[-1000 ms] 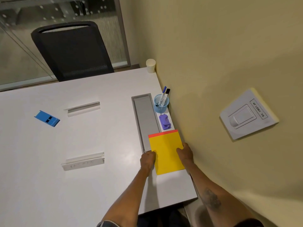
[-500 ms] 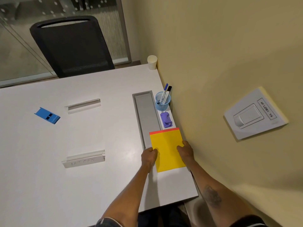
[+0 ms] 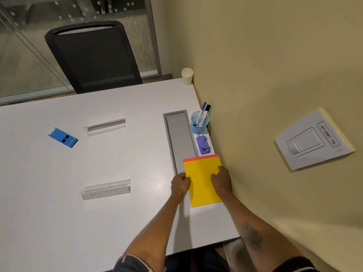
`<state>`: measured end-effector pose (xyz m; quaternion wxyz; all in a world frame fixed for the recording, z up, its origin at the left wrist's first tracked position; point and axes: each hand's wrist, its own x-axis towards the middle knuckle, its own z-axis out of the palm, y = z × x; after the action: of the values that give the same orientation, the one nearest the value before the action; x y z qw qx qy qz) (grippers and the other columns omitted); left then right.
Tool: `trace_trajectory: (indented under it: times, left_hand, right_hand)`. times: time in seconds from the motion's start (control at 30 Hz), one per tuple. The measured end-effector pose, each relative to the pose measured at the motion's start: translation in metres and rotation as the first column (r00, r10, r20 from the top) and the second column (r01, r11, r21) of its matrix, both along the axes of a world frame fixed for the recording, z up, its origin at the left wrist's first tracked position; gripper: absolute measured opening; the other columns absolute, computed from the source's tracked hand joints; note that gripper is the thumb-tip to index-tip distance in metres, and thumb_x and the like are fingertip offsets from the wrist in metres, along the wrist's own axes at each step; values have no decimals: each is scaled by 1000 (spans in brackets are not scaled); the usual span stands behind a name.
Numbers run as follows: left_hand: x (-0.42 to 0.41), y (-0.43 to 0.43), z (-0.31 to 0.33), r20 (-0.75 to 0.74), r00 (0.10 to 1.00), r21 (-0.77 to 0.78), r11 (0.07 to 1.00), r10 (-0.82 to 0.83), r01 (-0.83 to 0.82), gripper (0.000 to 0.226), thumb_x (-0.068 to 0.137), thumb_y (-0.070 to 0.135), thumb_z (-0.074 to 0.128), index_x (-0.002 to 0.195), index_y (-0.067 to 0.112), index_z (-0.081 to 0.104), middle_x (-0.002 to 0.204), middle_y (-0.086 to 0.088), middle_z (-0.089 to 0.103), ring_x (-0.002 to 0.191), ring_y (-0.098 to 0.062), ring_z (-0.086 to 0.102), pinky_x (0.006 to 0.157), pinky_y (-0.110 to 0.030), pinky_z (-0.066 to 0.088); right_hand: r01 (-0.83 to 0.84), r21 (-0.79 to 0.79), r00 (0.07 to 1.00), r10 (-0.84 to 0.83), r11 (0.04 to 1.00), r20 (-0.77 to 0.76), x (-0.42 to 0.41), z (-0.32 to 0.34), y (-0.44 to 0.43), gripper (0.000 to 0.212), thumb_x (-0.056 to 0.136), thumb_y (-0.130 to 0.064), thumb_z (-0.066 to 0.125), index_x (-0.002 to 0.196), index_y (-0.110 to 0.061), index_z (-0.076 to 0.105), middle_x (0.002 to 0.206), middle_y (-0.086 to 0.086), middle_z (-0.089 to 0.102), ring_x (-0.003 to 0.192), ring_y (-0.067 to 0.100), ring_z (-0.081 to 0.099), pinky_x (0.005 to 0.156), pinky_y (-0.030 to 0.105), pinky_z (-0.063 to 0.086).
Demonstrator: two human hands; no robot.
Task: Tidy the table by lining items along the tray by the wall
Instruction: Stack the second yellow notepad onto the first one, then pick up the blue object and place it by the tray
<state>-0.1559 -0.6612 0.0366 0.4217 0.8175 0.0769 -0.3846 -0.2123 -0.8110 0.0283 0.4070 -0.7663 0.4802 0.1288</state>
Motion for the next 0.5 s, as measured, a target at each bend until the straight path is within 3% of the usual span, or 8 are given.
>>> trace_trajectory:
  times: [0.07,0.1,0.17,0.23,0.5]
  left_hand:
    - [7,2,6,6,1000,-27,1000,-1,2,16,101,13,50,102,17,66,92,4,65,80,-14,62,79,-27,47]
    - [11,4,9,8,1000,-41,999,3,-3,19,102,13,50,105,12,68,104,-6,69,94,-24,67,85,-31,49]
    - [21,11,17,28,1000,-38,999,-3,4,26,102,15,50,120,7,67,128,-16,64,120,-32,62,95,-31,48]
    - [32,19,24,85,995,11,998,-57,56,39,102,19,50,138,5,57,145,-12,54,134,-28,53,107,-31,42]
    - [75,50,40,174,979,63,994,-102,92,49,101,20,52,147,6,45,152,-10,47,140,-26,47,118,-35,34]
  right_hand:
    - [-27,-52,1000,27,998,0,7,5,7,57,96,-11,50,150,-5,33,154,13,37,140,33,40,113,43,37]
    - [-52,-79,999,53,995,3,11,7,10,56,96,-12,49,150,-6,34,153,13,37,140,33,39,113,43,37]
    - [-98,-107,995,100,989,10,21,12,17,56,97,-14,49,151,-6,33,156,12,34,144,31,35,116,43,35]
    - [-146,-121,989,149,982,18,32,18,24,57,98,-16,48,152,-7,32,159,11,31,147,30,31,118,42,32]
    - [-308,-156,941,324,939,97,83,42,59,51,99,-23,49,148,-12,40,154,8,41,143,26,38,116,38,37]
